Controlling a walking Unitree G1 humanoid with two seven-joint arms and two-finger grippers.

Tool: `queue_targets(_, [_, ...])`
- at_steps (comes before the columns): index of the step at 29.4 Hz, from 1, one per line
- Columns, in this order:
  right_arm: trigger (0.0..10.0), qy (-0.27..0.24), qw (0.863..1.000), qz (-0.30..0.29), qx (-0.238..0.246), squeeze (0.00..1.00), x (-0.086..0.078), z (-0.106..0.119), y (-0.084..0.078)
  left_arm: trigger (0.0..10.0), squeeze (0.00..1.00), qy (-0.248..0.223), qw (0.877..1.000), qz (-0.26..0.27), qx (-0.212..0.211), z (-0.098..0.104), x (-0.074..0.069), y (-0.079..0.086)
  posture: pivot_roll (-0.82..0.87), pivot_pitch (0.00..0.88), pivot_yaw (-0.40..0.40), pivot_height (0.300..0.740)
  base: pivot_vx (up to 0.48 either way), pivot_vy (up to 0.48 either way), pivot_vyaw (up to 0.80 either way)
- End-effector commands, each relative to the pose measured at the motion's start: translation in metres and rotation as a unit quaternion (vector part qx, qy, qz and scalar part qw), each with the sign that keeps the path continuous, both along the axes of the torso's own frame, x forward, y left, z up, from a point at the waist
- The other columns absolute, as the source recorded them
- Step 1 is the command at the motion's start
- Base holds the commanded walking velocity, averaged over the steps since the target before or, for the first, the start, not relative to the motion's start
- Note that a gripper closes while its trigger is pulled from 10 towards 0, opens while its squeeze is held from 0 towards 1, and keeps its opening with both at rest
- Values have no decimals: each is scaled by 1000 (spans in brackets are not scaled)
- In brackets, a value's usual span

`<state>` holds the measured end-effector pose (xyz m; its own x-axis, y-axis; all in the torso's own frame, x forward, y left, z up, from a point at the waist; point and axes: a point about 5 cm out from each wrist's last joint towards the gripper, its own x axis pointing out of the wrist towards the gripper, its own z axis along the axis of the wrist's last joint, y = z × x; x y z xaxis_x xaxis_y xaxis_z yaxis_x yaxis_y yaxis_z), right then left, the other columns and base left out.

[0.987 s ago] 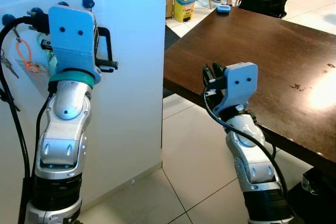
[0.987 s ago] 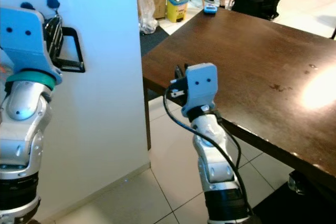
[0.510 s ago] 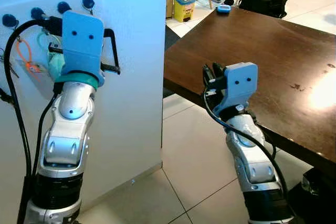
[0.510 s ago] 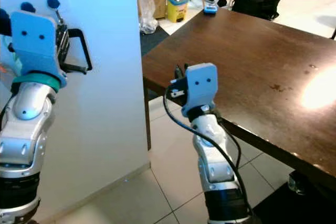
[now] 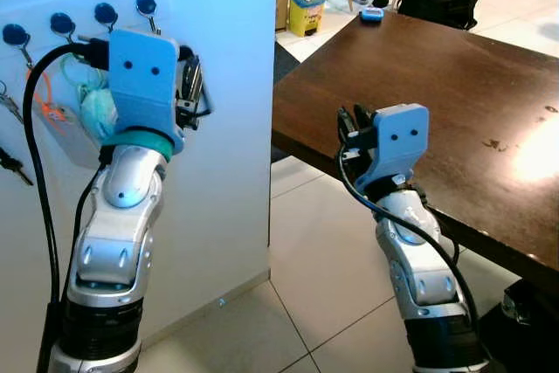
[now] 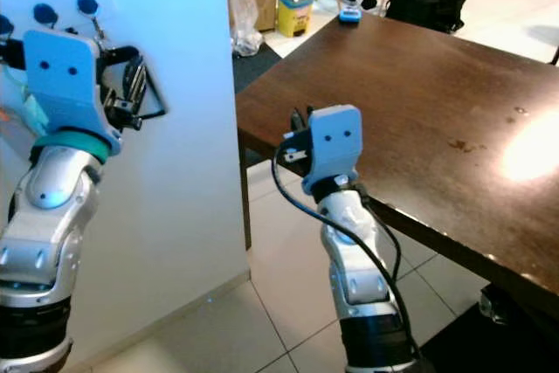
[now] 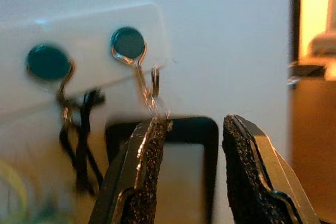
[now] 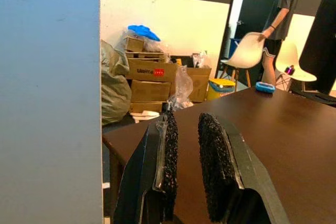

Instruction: Hang keys on a hook

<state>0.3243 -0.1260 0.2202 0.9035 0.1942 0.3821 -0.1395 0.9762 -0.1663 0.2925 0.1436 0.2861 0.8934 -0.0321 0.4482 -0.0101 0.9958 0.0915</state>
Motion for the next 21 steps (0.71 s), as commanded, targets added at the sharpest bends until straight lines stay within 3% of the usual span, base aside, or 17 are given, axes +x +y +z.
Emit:
queue_targets(1, [10000,10,1000,2,-1,0,-1,-7,2,10000,0,8,1000,-23,-13,-2,-6,0,-105,86,113,740,0,0,0])
queue_targets(7, [10000,35,999,16,10,0,-3,-18,6,10000,0,36,999,-19,25,-24,-17,0,-101,90,112,740,0,0,0])
queue_targets(8, [10000,45,999,20,10,0,-5,-24,7,10000,0,56,998,-1,39,-37,-18,3,-101,90,112,740,0,0,0])
queue_targets(14, [10000,70,997,29,7,0,-10,-39,11,10000,0,101,993,27,51,-67,-19,9,-108,93,115,740,0,0,0])
queue_targets(16, [10000,70,997,29,7,0,-10,-39,11,10000,0,101,993,27,51,-67,-19,9,-108,93,115,740,0,0,0])
queue_targets(21, [10000,108,993,41,15,0,-18,-56,19,10000,0,157,985,2,64,-97,-22,2,-114,88,118,740,0,0,0])
